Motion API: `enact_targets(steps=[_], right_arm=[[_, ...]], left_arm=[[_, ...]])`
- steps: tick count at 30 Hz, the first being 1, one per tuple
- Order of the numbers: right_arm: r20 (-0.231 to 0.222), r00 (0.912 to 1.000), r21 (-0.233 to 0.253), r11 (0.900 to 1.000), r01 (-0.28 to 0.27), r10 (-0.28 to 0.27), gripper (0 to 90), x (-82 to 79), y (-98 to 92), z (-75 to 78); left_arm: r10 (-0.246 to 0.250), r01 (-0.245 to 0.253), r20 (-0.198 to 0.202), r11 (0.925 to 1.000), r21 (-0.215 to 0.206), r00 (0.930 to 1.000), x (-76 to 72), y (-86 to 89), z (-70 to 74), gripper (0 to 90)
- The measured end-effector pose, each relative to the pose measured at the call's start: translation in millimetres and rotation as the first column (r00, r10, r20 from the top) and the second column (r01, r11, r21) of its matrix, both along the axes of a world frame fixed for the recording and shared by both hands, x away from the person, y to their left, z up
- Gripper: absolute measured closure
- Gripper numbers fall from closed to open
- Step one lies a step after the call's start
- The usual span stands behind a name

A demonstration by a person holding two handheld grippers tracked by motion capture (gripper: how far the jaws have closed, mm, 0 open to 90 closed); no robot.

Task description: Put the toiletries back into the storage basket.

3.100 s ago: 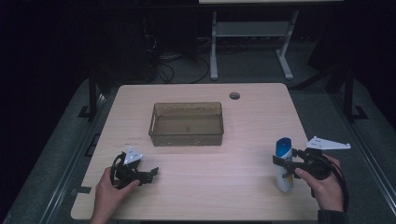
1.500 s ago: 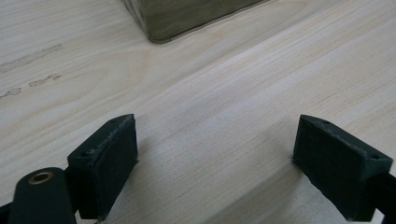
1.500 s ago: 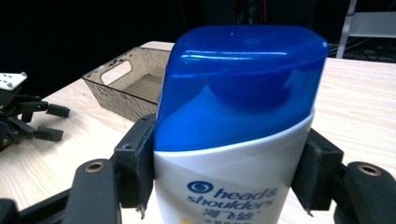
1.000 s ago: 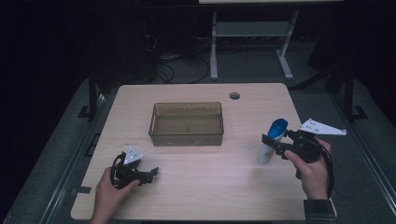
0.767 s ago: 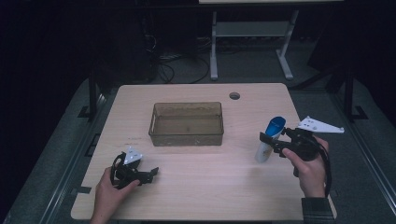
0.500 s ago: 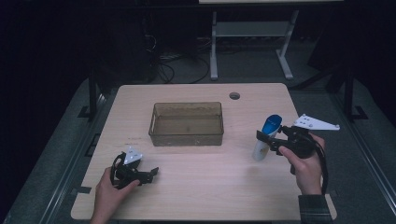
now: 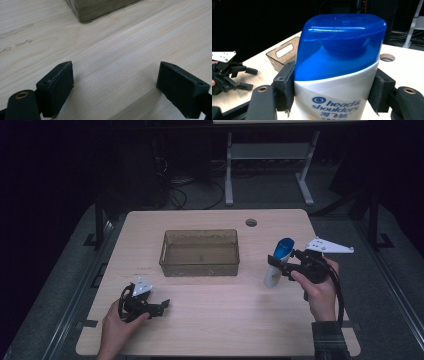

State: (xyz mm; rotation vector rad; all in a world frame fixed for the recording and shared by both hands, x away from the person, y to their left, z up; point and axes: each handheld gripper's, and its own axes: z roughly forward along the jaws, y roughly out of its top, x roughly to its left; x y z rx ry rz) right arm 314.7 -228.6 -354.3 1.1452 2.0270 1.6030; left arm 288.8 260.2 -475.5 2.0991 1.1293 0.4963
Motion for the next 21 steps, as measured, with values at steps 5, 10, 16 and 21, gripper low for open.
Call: enact_targets(steps=[5,10,16,21], right_arm=[[0.007,1.0000,0.007,1.000,-0.005,0.005,33.8,6.4,6.9,3.3],[0.014,0.9998,0.008,1.000,-0.012,0.012,33.8,11.6,12.7,6.6],[0.022,0.9996,0.005,1.000,-0.018,0.017,33.8,20.2,22.2,11.6],[0.027,0.9993,0.007,1.000,-0.026,0.026,33.8,28.1,31.1,15.8]], left_arm=[[-0.001,0.001,0.001,1.0000,0.002,1.0000,0.1,0.1,0.1,12.6],[-0.001,0.001,0.001,1.0000,0.002,1.0000,0.1,0.1,0.1,12.6],[-0.001,0.001,0.000,1.0000,0.003,1.0000,0.1,0.2,0.2,12.5],[-0.001,0.001,0.000,1.0000,0.003,1.0000,0.0,0.2,0.2,12.6]])
